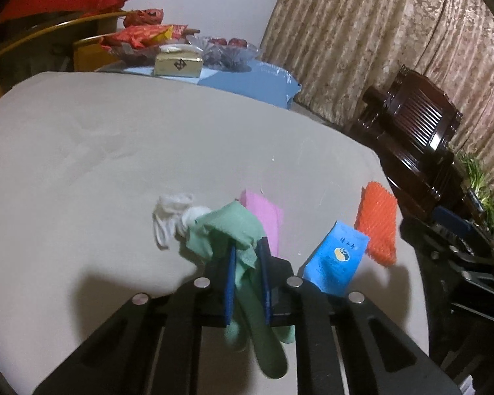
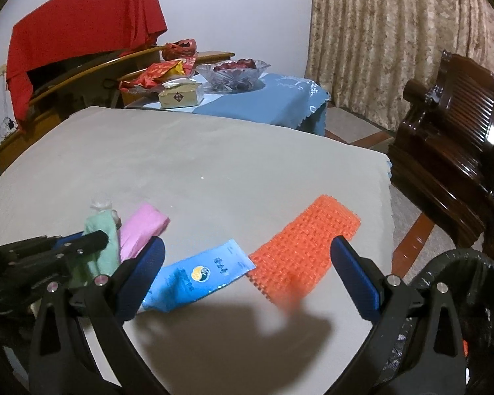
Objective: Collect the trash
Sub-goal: 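Grasp the second green glove with the left tool and lift it, then grasp the pink mask with the right tool while the left tool holds the glove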
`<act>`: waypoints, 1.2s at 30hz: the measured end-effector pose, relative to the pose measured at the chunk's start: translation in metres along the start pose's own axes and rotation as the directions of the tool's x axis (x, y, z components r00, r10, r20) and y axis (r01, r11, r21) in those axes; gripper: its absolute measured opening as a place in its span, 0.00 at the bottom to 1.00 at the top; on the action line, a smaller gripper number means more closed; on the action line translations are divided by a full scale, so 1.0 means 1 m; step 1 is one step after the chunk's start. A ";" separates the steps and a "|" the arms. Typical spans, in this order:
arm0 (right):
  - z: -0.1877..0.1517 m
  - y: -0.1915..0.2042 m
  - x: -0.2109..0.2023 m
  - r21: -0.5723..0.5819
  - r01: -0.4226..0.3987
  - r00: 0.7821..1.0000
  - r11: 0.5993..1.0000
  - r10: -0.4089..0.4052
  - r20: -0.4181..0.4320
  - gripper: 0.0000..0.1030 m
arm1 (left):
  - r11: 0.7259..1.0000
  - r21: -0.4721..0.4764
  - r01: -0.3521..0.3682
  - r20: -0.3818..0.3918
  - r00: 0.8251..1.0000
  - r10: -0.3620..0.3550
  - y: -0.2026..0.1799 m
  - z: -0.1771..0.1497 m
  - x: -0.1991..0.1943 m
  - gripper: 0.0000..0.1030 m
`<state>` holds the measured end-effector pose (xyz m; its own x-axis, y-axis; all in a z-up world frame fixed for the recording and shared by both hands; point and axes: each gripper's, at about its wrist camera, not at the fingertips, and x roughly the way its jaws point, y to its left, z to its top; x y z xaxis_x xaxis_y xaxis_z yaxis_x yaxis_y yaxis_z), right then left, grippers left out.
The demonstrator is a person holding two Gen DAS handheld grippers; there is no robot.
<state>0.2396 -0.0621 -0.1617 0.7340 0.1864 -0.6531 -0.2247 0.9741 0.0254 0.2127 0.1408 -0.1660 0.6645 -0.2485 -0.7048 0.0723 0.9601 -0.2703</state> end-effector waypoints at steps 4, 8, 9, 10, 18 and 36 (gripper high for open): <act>0.005 0.009 0.002 -0.007 -0.017 1.000 1.000 0.017 0.008 0.95 | 1.000 -0.005 -0.018 0.023 1.000 0.018 0.009 0.004 -0.012 0.13; 0.011 0.024 0.007 -0.025 -0.039 0.999 0.999 0.039 0.013 0.95 | 0.999 -0.006 -0.044 0.042 0.998 0.044 0.020 0.005 -0.022 0.13; 0.012 0.029 0.009 -0.029 -0.047 0.999 0.998 0.047 0.013 0.95 | 0.999 -0.005 -0.051 0.045 0.998 0.051 0.023 0.005 -0.024 0.13; 0.013 0.033 0.011 -0.032 -0.053 0.999 0.998 0.053 0.012 0.95 | 0.999 -0.012 -0.046 0.045 0.998 0.047 0.028 0.005 -0.026 0.13; 0.016 0.068 0.025 -0.074 -0.098 0.995 0.992 0.098 -0.006 0.95 | 0.995 -0.003 -0.096 0.043 0.994 0.096 0.052 -0.005 -0.036 0.13; 0.005 0.112 0.076 -0.115 -0.160 0.979 0.980 0.143 -0.147 0.77 | 0.989 -0.042 -0.142 0.085 0.986 0.145 0.083 -0.019 -0.048 0.13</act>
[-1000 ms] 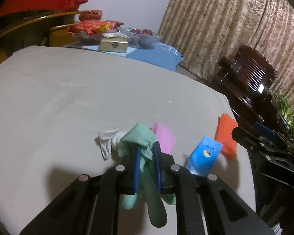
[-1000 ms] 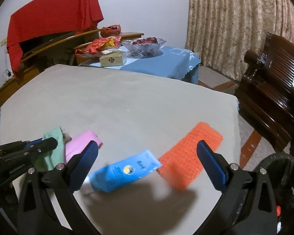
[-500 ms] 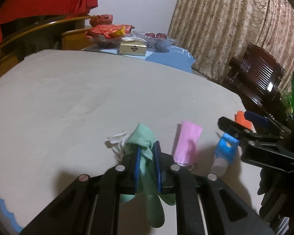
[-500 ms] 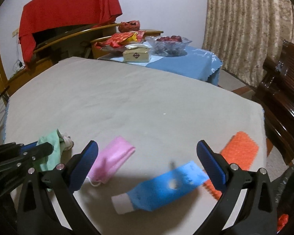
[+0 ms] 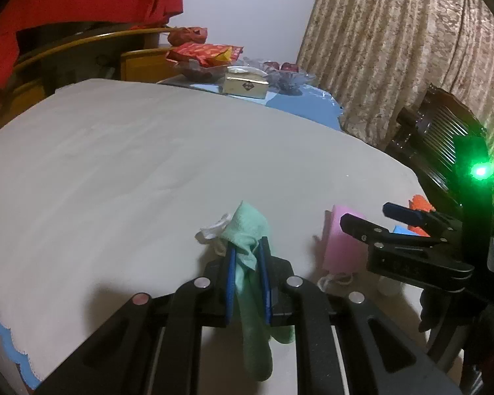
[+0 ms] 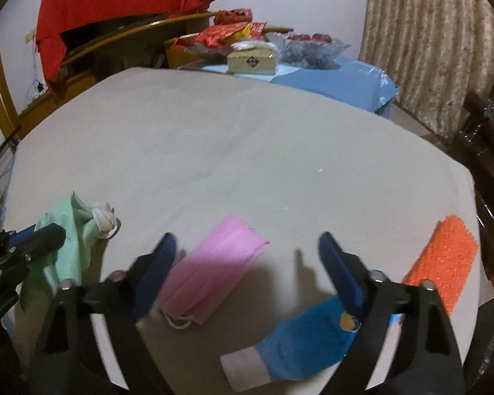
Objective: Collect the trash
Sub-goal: 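Grasp the pink mask with the right tool while the left tool holds the glove, then carry the glove and pink mask toward the bin with both tools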
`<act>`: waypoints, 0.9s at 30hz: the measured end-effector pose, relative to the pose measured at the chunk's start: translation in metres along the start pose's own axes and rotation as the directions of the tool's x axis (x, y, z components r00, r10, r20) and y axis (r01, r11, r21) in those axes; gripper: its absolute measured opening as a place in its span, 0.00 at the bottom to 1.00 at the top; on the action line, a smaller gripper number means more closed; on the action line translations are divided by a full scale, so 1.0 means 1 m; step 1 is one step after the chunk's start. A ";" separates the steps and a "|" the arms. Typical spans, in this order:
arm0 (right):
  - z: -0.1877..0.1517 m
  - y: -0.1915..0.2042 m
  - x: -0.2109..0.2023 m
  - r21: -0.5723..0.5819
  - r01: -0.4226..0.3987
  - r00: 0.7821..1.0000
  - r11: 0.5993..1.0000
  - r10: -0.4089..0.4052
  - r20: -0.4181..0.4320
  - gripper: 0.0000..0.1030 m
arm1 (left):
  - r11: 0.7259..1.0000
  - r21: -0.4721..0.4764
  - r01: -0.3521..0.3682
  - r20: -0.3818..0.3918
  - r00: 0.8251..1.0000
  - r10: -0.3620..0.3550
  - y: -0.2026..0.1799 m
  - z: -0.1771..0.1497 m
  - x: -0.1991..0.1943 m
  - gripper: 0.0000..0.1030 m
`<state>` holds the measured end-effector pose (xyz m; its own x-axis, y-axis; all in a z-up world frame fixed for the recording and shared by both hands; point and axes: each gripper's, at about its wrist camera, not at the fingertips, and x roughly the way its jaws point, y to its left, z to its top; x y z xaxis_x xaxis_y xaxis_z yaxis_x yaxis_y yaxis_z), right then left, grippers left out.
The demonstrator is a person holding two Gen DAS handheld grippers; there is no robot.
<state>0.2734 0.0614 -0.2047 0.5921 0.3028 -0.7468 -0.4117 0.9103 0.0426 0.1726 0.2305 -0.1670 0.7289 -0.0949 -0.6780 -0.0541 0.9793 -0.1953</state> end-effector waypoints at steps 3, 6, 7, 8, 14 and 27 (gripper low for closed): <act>-0.003 0.005 0.007 -0.013 -0.022 0.999 1.000 0.022 -0.031 0.66 | 1.000 -0.010 0.000 0.003 1.000 0.000 0.003 -0.001 0.000 0.13; -0.005 0.009 0.013 -0.023 -0.065 0.995 0.998 0.063 -0.072 0.49 | 1.000 -0.012 0.001 0.002 1.000 -0.001 0.003 -0.002 0.000 0.13; -0.006 0.011 0.015 -0.025 -0.072 0.994 0.997 0.070 -0.078 0.42 | 1.000 -0.012 0.001 0.002 1.000 -0.001 0.003 -0.002 0.000 0.13; -0.007 0.012 0.014 -0.029 -0.077 0.994 0.997 0.074 -0.080 0.38 | 1.000 -0.013 0.002 0.002 1.000 -0.002 0.002 -0.002 0.000 0.13; -0.002 0.006 0.003 -0.017 -0.106 0.993 0.994 0.105 -0.060 0.15 | 1.000 -0.025 0.006 0.006 1.000 -0.005 0.000 0.000 -0.002 0.13; 0.021 -0.013 -0.056 -0.002 -0.124 0.989 0.992 0.123 0.077 0.13 | 1.000 -0.013 0.027 0.056 0.998 -0.026 -0.019 0.016 -0.023 0.13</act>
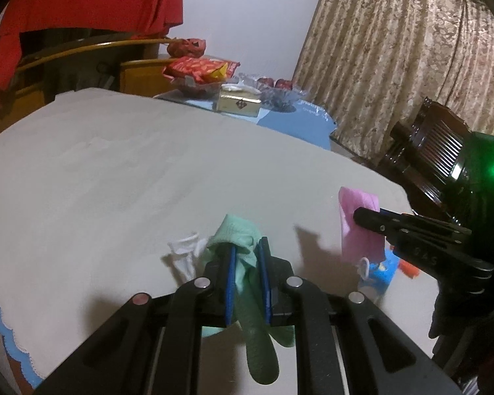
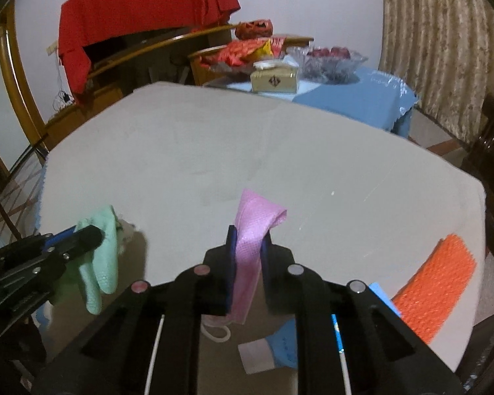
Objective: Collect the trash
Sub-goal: 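Carry the glove and pink mask toward the bin with both tools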
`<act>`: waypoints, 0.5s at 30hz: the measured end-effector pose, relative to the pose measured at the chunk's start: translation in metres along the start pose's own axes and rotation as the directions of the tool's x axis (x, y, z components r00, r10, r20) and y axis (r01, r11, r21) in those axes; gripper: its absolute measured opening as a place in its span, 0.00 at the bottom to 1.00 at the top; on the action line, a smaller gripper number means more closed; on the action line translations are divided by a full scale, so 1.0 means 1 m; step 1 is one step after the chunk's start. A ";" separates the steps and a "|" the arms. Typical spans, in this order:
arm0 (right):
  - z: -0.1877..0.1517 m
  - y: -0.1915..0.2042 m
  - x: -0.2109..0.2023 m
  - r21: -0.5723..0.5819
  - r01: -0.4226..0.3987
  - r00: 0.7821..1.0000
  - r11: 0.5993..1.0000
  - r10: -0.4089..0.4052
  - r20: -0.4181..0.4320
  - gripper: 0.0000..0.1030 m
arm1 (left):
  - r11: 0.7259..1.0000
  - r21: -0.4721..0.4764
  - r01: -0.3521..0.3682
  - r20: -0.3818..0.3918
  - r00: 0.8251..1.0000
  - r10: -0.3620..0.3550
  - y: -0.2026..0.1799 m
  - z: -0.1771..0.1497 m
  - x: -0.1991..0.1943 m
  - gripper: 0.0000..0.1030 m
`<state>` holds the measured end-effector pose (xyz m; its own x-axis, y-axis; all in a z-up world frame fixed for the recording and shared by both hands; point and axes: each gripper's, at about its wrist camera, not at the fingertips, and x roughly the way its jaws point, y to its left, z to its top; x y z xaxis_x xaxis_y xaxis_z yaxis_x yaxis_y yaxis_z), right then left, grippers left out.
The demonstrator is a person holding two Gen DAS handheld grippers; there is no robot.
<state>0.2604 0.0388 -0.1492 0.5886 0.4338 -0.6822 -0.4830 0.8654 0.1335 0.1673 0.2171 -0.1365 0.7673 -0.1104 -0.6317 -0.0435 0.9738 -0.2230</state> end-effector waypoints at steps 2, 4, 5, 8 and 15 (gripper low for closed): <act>0.003 -0.002 -0.009 0.000 0.000 1.000 1.000 0.000 0.016 0.13 | 1.000 0.009 0.010 0.011 1.000 -0.010 -0.007 0.004 -0.005 0.13; 0.006 -0.004 -0.020 0.003 0.001 0.999 1.000 -0.002 0.036 0.13 | 1.000 0.019 0.019 0.022 1.000 -0.019 -0.017 0.009 -0.010 0.13; 0.007 -0.006 -0.027 0.006 0.002 0.999 1.000 -0.002 0.048 0.13 | 1.000 0.023 0.020 0.025 0.999 -0.021 -0.020 0.012 -0.012 0.13; 0.011 -0.010 -0.043 0.011 0.006 0.997 1.000 -0.007 0.073 0.13 | 0.999 0.035 0.033 0.037 0.999 -0.035 -0.033 0.019 -0.019 0.13; 0.014 -0.024 -0.085 0.028 0.022 0.991 0.999 -0.026 0.129 0.13 | 0.996 0.079 0.050 0.057 0.997 -0.055 -0.068 0.034 -0.037 0.13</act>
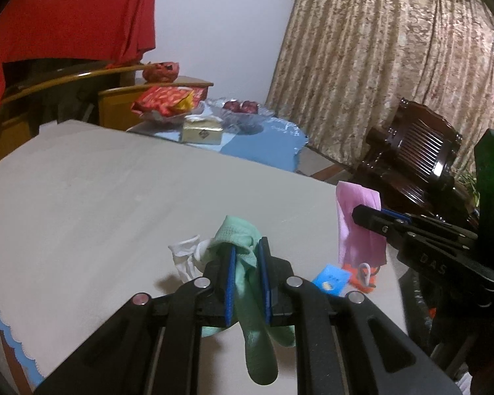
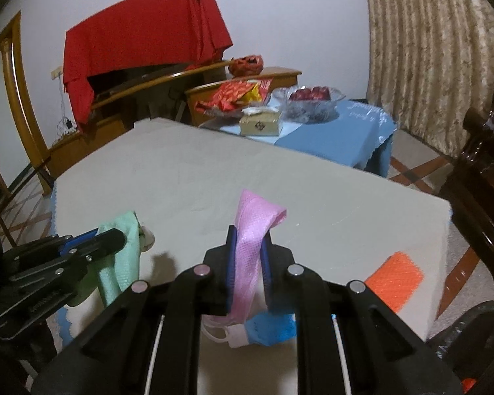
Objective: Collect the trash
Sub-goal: 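Carry the glove and pink mask toward the bin with both tools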
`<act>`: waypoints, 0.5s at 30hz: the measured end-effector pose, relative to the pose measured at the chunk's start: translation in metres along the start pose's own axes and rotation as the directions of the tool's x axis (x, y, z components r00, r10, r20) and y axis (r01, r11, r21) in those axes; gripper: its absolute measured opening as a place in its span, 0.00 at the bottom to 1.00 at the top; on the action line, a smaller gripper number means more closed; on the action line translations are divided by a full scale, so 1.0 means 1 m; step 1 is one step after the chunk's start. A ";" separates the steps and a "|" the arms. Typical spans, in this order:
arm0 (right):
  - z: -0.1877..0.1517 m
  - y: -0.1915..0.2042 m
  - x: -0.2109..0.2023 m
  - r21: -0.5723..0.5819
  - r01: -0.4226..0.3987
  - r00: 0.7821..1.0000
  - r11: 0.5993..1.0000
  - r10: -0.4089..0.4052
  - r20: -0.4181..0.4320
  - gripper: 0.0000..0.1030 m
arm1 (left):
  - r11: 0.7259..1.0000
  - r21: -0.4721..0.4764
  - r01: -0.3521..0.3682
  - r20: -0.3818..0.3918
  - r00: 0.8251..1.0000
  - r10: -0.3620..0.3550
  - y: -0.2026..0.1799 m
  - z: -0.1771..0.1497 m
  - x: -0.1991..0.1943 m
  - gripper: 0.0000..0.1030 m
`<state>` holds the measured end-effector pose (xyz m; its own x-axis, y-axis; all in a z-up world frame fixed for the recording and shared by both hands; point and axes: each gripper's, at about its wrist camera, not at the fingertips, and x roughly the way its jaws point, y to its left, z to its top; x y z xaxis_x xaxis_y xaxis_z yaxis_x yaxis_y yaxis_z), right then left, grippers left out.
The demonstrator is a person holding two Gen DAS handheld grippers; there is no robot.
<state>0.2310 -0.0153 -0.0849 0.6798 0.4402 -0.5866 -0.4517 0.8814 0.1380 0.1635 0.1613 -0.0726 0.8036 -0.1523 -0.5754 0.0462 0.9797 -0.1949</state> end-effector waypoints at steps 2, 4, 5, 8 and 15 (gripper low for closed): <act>0.001 -0.005 -0.013 0.005 0.008 1.000 1.000 -0.008 0.015 0.13 | 1.000 0.006 0.005 0.003 1.000 -0.005 -0.008 0.003 -0.004 0.13; 0.001 -0.011 -0.024 0.010 0.017 1.000 1.000 -0.017 0.025 0.13 | 1.000 0.019 0.009 0.003 1.000 -0.009 -0.019 0.006 -0.008 0.13; 0.001 -0.013 -0.028 0.012 0.020 0.999 1.000 -0.021 0.030 0.13 | 1.000 0.024 0.013 0.004 1.000 -0.013 -0.023 0.007 -0.009 0.13; 0.000 -0.020 -0.044 0.016 0.039 0.998 0.999 -0.040 0.046 0.13 | 0.999 0.046 0.026 0.012 1.000 -0.026 -0.039 0.011 -0.015 0.13; -0.006 -0.042 -0.081 0.031 0.087 0.993 0.996 -0.089 0.076 0.13 | 0.994 0.088 0.067 0.022 0.997 -0.069 -0.075 0.017 -0.025 0.13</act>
<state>0.1911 -0.0894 -0.0482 0.7594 0.3716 -0.5340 -0.3729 0.9212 0.1108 0.1501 0.0936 -0.0300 0.8111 -0.2167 -0.5432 0.1520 0.9750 -0.1620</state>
